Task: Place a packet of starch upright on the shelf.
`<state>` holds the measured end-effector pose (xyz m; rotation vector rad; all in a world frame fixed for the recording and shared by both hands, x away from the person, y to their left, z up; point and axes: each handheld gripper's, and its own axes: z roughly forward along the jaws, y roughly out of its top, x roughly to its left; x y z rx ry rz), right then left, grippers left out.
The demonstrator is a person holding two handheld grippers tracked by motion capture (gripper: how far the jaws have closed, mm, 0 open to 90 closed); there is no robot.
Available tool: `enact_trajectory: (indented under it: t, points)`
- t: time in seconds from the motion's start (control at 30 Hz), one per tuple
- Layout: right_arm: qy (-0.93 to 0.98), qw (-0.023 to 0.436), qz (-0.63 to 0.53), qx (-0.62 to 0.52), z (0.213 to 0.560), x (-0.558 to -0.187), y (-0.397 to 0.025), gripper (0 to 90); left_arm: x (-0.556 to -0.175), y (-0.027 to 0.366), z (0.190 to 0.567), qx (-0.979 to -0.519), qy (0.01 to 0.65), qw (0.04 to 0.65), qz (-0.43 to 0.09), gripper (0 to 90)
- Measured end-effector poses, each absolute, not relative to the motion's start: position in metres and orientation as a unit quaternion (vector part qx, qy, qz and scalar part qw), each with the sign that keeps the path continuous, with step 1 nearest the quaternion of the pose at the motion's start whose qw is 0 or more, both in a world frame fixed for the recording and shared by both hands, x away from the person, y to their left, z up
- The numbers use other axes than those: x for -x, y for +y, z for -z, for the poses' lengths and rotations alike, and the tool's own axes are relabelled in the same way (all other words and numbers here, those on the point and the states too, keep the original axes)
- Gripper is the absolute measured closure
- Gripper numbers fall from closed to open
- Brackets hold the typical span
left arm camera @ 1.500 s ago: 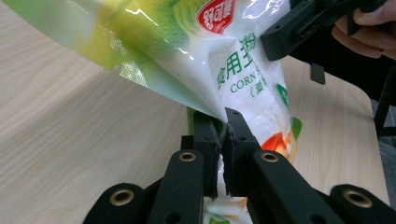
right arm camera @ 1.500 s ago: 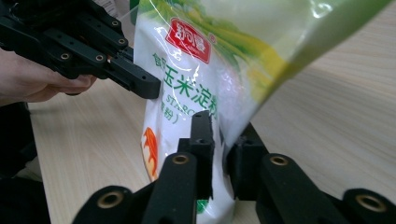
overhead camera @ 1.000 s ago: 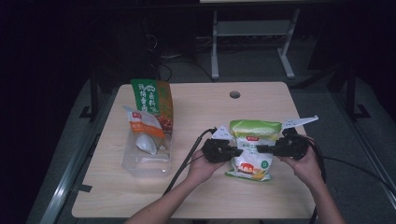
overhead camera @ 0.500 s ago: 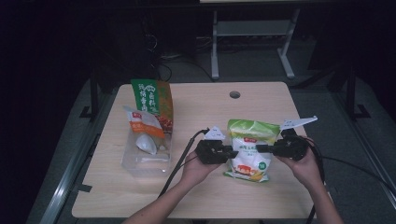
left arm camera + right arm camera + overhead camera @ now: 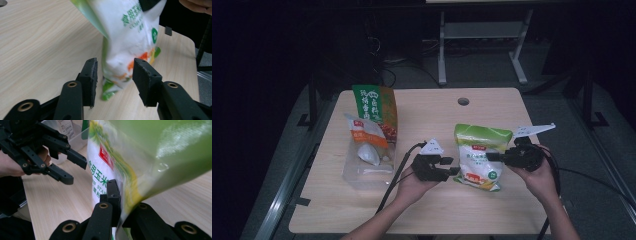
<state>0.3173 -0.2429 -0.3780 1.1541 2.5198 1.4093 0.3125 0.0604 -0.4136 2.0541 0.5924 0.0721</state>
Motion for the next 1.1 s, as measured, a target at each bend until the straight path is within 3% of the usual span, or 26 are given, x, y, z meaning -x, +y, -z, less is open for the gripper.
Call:
enact_trajectory:
  t: [0.53,1.1]
  points:
    - [0.814,0.044,-0.448,-0.367,0.356,-0.320,-0.222,88.8,-0.285,0.087,0.416,-0.858,0.214,0.466,-0.031,41.4]
    - [0.823,0.040,-0.457,-0.335,0.336,-0.331,-0.177,88.9,-0.247,0.121,0.413,-0.852,0.200,0.481,-0.051,36.4]
